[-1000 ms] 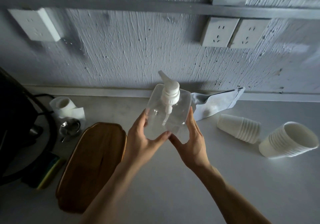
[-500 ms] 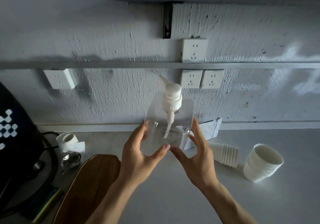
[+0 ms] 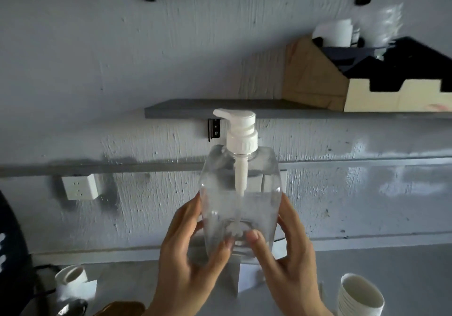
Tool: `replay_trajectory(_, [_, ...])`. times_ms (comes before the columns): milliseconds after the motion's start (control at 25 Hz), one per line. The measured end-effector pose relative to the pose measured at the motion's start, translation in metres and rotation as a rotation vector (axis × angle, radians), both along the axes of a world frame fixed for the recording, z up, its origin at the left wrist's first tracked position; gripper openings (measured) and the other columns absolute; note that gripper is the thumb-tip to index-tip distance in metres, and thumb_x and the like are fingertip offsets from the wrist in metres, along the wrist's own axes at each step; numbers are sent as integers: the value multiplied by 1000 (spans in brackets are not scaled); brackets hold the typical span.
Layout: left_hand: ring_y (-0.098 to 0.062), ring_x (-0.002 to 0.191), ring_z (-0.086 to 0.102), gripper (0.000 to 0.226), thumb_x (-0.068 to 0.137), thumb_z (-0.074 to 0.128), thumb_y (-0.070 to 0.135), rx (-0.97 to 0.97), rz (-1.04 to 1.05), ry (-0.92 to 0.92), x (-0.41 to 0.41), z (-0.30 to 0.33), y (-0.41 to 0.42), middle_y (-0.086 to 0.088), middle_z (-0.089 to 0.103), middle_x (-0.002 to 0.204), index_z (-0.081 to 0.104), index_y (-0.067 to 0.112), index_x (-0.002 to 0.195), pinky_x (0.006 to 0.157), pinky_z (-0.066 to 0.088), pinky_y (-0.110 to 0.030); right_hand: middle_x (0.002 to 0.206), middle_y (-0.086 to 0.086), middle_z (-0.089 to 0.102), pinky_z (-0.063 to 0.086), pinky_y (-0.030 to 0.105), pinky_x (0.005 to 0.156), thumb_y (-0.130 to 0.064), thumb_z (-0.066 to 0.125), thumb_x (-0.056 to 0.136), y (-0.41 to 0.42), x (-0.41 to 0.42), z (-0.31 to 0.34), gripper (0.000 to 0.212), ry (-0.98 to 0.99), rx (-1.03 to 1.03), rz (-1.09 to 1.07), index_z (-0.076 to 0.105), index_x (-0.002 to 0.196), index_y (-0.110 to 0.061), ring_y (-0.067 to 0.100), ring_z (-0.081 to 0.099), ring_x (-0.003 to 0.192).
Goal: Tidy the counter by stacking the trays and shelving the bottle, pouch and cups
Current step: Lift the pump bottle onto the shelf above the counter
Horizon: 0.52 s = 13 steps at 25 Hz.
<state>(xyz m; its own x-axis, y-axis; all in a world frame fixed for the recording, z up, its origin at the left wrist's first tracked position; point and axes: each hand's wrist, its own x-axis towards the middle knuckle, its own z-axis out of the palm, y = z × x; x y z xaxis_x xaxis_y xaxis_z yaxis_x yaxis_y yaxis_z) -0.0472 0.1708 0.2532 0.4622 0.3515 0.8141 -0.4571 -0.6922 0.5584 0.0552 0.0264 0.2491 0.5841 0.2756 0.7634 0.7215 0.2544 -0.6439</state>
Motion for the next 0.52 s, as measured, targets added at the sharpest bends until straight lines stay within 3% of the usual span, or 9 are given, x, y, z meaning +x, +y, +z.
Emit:
replay_trajectory(80, [-19,130,58,79,84,75,29,33,-25,-33,1,17,-6,-2,52,147,38,22,154,98,52,-23,139,-11,61,52,37,100,-54,67,84,-5,-1,18,82,-31,47,12,39,150,-13,10,59,126])
replay_trajectory(120, [-17,132,57,79,84,75,26,32,-54,-42,1,24,-9,-2,51,149,37,23,154,99,52,-23,141,-11,60,53,36,100,-53,67,85,-8,-1,25,80,-46,65,21,39,150,-17,12,59,127])
replay_trajectory(240, [-12,136,53,79,87,73,26,48,-114,-76,2,49,-18,6,46,155,34,24,155,100,51,-21,139,-17,60,53,28,97,-50,66,87,-14,-1,52,69,-73,114,48,41,149,-33,7,59,125])
replay_trajectory(360, [-8,139,48,77,91,67,38,106,-93,-81,1,77,-22,18,43,156,29,26,157,104,48,-23,131,-34,59,48,7,89,-38,59,95,-17,-2,85,52,-145,112,78,41,140,-54,-10,58,118])
replay_trajectory(520, [4,133,51,78,89,68,39,109,-106,-82,-2,119,-20,32,43,151,28,31,155,100,49,-17,121,-42,59,47,3,85,-25,54,99,-17,-4,133,52,-199,60,202,41,133,-61,-18,57,112])
